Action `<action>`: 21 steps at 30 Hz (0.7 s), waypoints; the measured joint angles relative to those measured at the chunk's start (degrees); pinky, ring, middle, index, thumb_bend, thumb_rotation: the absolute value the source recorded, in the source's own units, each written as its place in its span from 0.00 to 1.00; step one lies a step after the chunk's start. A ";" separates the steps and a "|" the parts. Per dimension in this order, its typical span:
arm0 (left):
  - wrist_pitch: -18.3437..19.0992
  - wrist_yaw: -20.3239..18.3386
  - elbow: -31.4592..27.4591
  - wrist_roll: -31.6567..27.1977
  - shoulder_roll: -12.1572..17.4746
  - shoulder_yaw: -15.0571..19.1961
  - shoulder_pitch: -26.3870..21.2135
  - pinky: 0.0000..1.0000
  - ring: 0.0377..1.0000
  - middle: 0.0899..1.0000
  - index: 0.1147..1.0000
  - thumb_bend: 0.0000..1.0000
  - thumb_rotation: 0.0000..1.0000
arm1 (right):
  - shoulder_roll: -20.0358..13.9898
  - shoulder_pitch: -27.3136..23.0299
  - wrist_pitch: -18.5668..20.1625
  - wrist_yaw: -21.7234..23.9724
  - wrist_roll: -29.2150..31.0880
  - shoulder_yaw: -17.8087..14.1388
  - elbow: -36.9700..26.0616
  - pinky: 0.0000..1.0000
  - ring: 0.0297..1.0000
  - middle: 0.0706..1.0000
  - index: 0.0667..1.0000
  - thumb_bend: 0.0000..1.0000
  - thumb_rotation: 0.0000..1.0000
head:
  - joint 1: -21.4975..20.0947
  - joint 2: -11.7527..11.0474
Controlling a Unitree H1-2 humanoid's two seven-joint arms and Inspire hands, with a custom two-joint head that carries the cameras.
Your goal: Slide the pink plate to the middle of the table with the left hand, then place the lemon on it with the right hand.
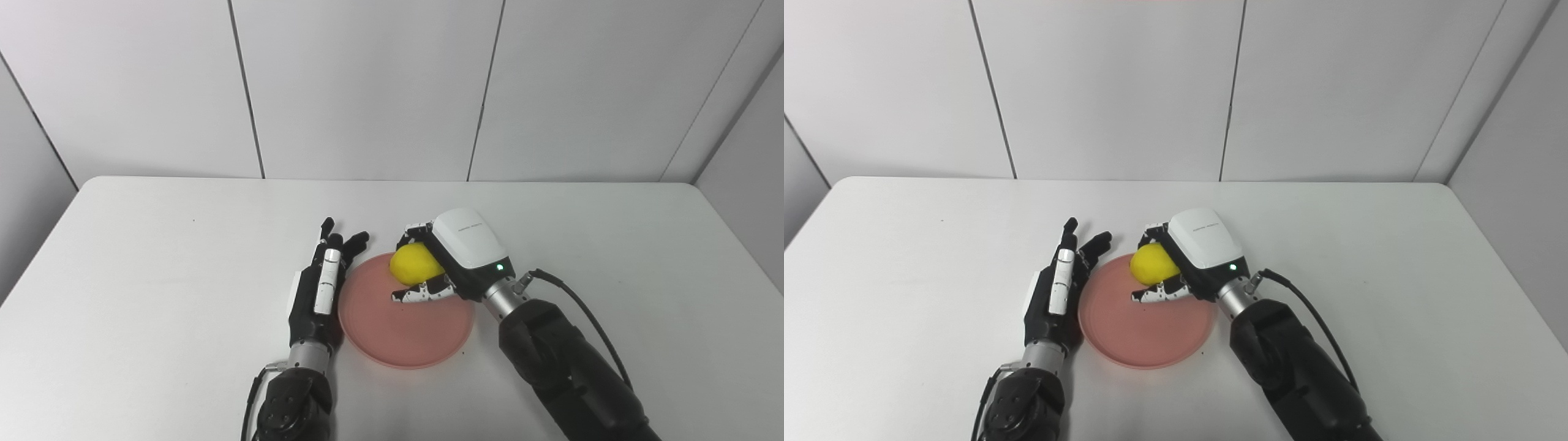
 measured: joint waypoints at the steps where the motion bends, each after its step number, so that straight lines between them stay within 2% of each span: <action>1: -0.08 0.00 0.11 -0.01 -0.01 0.04 -0.03 0.97 0.84 0.77 0.97 0.71 0.83 | 0.12 0.00 -0.01 0.01 0.05 0.06 0.01 0.16 0.20 0.25 0.31 0.51 0.29 | 0.09 0.00; 6: -0.59 0.00 0.42 -0.01 -0.02 0.02 -0.06 0.95 0.83 0.77 0.97 0.69 0.86 | 1.00 -0.05 -0.03 0.17 0.45 0.35 1.24 0.20 0.25 0.30 0.38 0.50 0.28 | 0.44 0.26; 9: -0.69 0.00 0.46 0.00 -0.02 -0.03 -0.08 0.93 0.82 0.77 0.97 0.68 0.87 | 1.40 -0.01 -0.04 0.19 0.40 0.89 2.99 0.18 0.22 0.27 0.35 0.50 0.27 | 0.44 0.09; 12: -1.48 0.00 0.86 -0.04 -0.03 -0.01 -0.11 0.88 0.81 0.75 0.95 0.66 0.88 | 1.81 -0.01 -0.04 0.22 0.26 1.26 3.81 0.19 0.23 0.28 0.35 0.49 0.29 | 0.35 0.09; 21: -2.14 -0.01 1.15 -0.65 -0.05 0.05 -0.15 0.85 0.83 0.79 0.95 0.64 0.90 | 2.20 -0.04 -0.05 0.23 -0.31 2.44 4.69 0.19 0.23 0.28 0.36 0.49 0.31 | 0.44 0.44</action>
